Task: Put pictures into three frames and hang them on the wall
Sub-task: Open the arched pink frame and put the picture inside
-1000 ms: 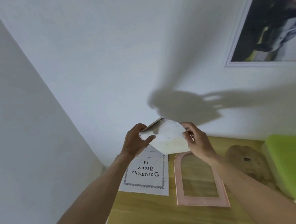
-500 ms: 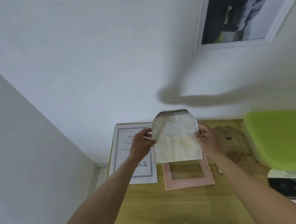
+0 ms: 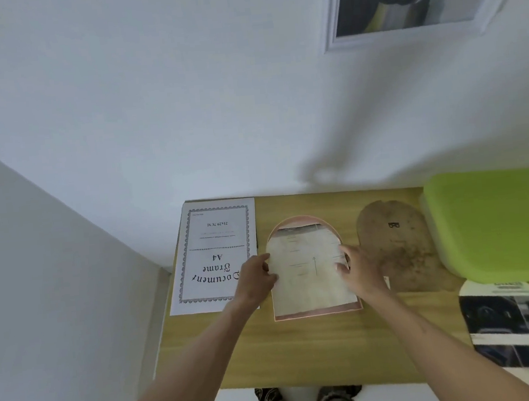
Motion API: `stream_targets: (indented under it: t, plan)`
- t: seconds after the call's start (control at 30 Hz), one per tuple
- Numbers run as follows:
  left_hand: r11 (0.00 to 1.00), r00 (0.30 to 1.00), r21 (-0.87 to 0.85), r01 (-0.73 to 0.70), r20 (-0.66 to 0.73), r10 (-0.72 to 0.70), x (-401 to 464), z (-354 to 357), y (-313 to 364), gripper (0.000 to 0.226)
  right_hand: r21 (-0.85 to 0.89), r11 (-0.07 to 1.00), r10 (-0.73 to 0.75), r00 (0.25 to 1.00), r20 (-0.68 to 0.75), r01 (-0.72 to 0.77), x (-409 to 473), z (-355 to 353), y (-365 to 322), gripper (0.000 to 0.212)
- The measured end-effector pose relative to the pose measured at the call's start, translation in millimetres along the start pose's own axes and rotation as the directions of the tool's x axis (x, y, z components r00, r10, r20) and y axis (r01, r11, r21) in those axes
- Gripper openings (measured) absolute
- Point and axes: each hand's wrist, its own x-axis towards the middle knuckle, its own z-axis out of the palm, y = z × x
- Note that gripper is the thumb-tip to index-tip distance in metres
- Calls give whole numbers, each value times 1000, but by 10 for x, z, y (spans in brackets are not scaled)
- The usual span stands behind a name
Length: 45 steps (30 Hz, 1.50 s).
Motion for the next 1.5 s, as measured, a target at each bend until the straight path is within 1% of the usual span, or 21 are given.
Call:
stream_targets:
  t: [0.1, 0.17, 0.23, 0.3, 0.4, 0.5, 0.73, 0.9, 1.0, 1.13, 1.2, 1.3, 1.37, 1.43, 1.5]
  plan:
    - [987, 999, 153, -53, 18, 51, -8, 34, 6, 61, -191, 980, -55, 998, -41, 46, -31, 34, -24, 46]
    - [973, 998, 221, -68, 26, 64, -11, 38, 13, 62, -300, 952, -81, 994, -76, 55, -59, 40, -46, 44]
    - [961, 997, 264, -78, 31, 72, -17, 46, 8, 62, -330, 942, -86, 993, -86, 53, -86, 34, -49, 43]
    - [956, 997, 283, -82, 33, 76, -21, 65, -11, 61, -343, 935, -114, 991, -69, 83, -87, 40, -12, 43]
    - [944, 995, 316, -95, 39, 87, -16, 105, -36, 58, -328, 936, -147, 989, -35, 127, -58, 55, 65, 41]
    - [939, 995, 332, -96, 39, 88, 0, 148, -44, 59, -299, 944, -159, 987, -38, 140, -28, 55, 94, 39]
    - [951, 997, 298, -80, 27, 75, 66, 184, -39, 56, -276, 952, -149, 988, -43, 131, 28, 58, 84, 40]
    - [972, 997, 225, -68, 45, 59, 86, 202, -46, 57, -285, 952, -132, 991, -35, 117, 26, 58, 91, 41]
    - [976, 997, 208, -66, 47, 57, 96, 206, -49, 58, -280, 955, -111, 994, -22, 101, 29, 71, 92, 42]
    - [975, 998, 212, -60, 43, 52, 120, 175, -50, 58, -265, 960, -91, 996, -3, 87, 19, 75, 70, 44]
    - [967, 998, 249, -58, 25, 54, 102, 151, -31, 60, -259, 962, -87, 996, 10, 87, -7, 52, 57, 48]
    - [955, 990, 292, -42, -117, 79, 47, 140, 53, 59, -187, 981, -56, 997, -57, 45, -50, -27, 82, 53]
    - [950, 972, 300, -81, -186, 142, 28, 198, 178, 55, -173, 985, -35, 991, -127, 12, -62, -115, 185, 50]
    - [949, 961, 273, -160, -177, 213, 30, 343, 371, 52, -194, 980, -1, 982, -186, -35, -69, -233, 372, 47]
    - [949, 955, 209, -234, -132, 265, 48, 554, 622, 51, -221, 970, 56, 977, -205, -102, -85, -380, 599, 50]
